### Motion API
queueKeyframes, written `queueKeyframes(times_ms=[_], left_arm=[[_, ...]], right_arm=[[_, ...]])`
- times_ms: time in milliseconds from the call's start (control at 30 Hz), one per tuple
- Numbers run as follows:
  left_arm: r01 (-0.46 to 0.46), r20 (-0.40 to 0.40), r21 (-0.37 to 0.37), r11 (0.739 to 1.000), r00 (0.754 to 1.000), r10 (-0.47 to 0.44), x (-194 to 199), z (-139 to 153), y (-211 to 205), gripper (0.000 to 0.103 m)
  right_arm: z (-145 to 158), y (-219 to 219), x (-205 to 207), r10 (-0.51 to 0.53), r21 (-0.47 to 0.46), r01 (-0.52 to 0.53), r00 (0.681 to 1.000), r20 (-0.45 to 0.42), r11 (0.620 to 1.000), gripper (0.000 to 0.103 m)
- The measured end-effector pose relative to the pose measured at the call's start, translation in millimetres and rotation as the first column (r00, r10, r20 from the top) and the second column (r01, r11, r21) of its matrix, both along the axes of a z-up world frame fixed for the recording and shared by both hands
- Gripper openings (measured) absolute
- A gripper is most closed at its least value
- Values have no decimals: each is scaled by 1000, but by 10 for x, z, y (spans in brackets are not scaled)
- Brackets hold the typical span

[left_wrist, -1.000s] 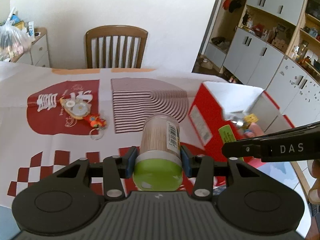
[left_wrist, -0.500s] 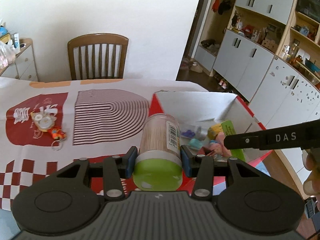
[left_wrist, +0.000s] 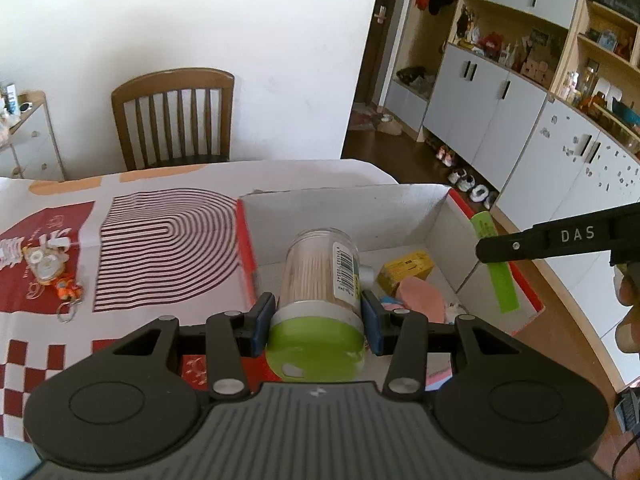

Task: Organize rigid objects
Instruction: 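Carry the green-capped jar and green stick over the cardboard box with both tools, then open both grippers to drop the jar and stick into the box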

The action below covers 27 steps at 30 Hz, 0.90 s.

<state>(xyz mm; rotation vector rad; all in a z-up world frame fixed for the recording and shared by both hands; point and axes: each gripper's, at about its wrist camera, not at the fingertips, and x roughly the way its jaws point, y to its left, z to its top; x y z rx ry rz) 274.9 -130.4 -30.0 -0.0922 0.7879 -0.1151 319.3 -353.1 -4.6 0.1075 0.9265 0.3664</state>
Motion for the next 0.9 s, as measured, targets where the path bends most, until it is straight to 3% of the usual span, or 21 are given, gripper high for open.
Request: queueKeyframes(times_ms=[267,600,900], left_arm=[[-7,-82,63,998,997,12,491,-285,-276,44],[-6,-147,183,983,989,33,862,-595,-471,45],[-31,-232,193,981,970,77,1033,-788,-471,45]], right_arm=[[-299,-159,277,-9,-45,7,999,-52,999,15],[-693,-80,309,50,-118,-63,992,-113,991,15],[-828,-50,318,101,-135,-122,983,-151,983,15]])
